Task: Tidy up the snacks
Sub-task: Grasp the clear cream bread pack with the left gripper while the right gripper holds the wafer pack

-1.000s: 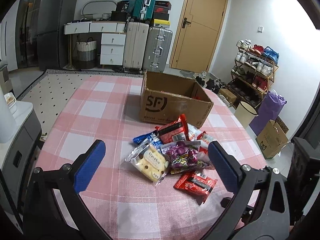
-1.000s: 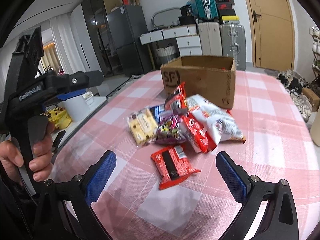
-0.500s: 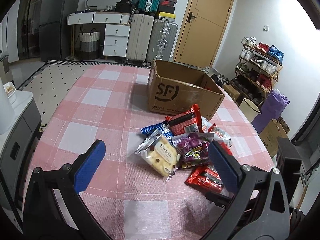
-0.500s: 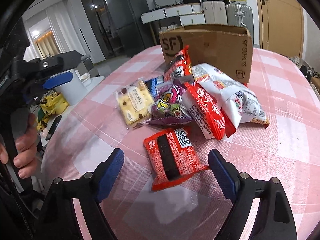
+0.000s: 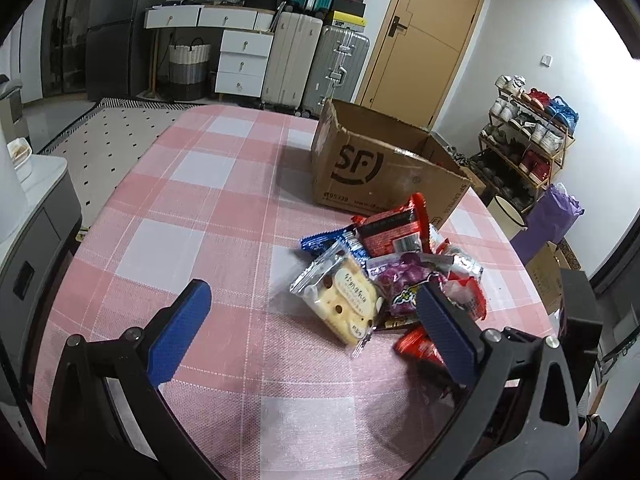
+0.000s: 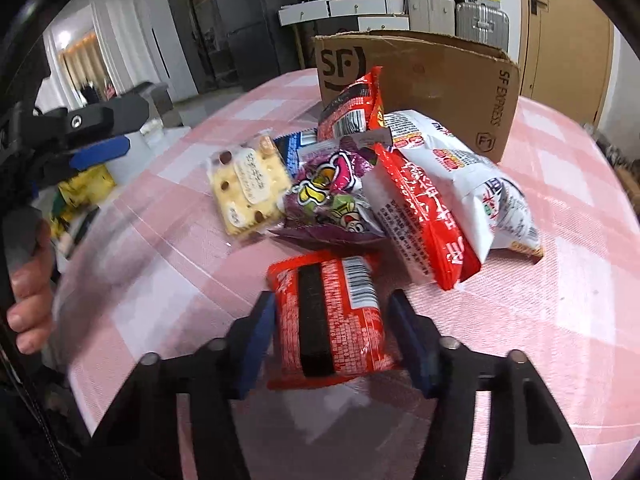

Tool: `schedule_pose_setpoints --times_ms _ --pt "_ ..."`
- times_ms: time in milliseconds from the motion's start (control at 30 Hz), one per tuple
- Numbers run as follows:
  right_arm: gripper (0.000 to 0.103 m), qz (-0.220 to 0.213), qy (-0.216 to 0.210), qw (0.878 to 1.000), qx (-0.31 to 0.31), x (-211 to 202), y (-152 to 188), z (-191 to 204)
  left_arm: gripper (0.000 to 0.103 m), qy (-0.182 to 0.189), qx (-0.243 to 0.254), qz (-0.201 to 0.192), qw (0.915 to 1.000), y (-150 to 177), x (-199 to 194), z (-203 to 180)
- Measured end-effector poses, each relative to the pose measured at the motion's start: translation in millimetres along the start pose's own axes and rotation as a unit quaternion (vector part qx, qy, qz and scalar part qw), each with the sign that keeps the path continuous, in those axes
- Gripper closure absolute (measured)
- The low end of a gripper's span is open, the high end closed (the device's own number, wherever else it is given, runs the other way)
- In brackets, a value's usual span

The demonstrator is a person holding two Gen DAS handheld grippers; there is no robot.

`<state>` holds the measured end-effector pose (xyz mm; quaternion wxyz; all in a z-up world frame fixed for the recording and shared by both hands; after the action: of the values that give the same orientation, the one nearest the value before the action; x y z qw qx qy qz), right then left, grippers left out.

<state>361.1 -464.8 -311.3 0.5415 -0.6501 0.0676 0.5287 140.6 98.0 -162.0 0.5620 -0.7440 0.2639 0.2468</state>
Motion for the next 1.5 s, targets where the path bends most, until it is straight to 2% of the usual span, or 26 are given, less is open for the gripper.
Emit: schedule_pose_setpoints --times_ms 133,567,1233,1433,1500 --pt "0.056 -0.004 -0.003 1.0 0.002 -4 3 -2 0.001 -0.011 -0.005 0.008 0.9999 5 6 5" --pt "0.056 -0.032 -0.037 0.998 0.025 -23 8 -2 0.001 -0.014 -0.006 0.045 0.9989 21 35 4" --pt "0.056 -0.045 -0.078 0.994 0.062 -33 11 -14 0.002 0.064 -0.045 0.096 0.9923 24 97 -7" --pt "0.056 -0.042 -0.082 0.994 0.065 -30 11 -15 0.008 0.081 -0.047 0.103 0.9903 22 110 -13" --pt "0.056 -0.042 -0.083 0.994 0.065 -30 12 -14 0.016 0.085 -0.049 0.102 0.9899 22 111 -14"
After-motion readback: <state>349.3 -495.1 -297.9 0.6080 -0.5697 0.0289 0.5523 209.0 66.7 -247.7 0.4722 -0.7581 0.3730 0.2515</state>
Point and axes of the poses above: each gripper's, at about its wrist camera, not at the fingertips, and x roughly the way its jaws point, z to its left, y to its underside, the point moved 8 cm from there along x, roughly the way its jaws point, and after that the axes turned 2 degrees about -y, right-handed, at the moved point
